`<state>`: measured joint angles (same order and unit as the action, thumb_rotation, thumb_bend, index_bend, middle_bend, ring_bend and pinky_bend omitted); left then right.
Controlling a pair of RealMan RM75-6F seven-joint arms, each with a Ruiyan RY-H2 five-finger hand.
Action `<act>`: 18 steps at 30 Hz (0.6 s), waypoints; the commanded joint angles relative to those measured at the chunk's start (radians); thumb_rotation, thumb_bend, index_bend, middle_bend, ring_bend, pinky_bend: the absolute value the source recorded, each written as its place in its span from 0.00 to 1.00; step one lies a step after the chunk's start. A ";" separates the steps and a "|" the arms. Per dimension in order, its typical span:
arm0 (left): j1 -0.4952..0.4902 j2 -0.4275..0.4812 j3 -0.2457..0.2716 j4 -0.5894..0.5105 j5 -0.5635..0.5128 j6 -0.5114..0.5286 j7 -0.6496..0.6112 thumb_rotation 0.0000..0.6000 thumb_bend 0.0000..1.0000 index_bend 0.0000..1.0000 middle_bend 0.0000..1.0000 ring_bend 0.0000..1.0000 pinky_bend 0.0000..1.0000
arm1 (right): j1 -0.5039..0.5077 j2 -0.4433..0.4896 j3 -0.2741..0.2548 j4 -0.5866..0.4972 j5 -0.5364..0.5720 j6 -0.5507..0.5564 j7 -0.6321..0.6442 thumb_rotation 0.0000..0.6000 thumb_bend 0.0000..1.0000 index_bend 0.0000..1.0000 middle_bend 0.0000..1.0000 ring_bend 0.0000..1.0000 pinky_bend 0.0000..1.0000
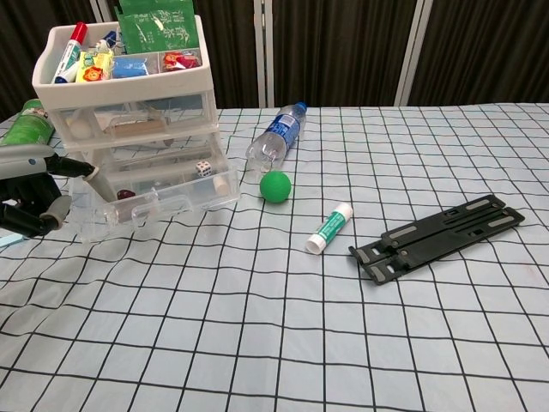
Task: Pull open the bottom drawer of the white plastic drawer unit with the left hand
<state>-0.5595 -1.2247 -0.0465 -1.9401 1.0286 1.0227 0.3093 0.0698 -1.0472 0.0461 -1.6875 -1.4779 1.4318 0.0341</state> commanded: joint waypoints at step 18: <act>0.033 0.027 0.003 -0.013 0.105 0.038 -0.080 1.00 0.86 0.19 0.86 0.88 0.80 | 0.000 0.002 0.000 -0.002 0.002 -0.002 -0.001 1.00 0.02 0.00 0.00 0.00 0.00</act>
<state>-0.5333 -1.2042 -0.0394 -1.9495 1.1190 1.0508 0.2420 0.0698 -1.0455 0.0460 -1.6901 -1.4759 1.4296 0.0327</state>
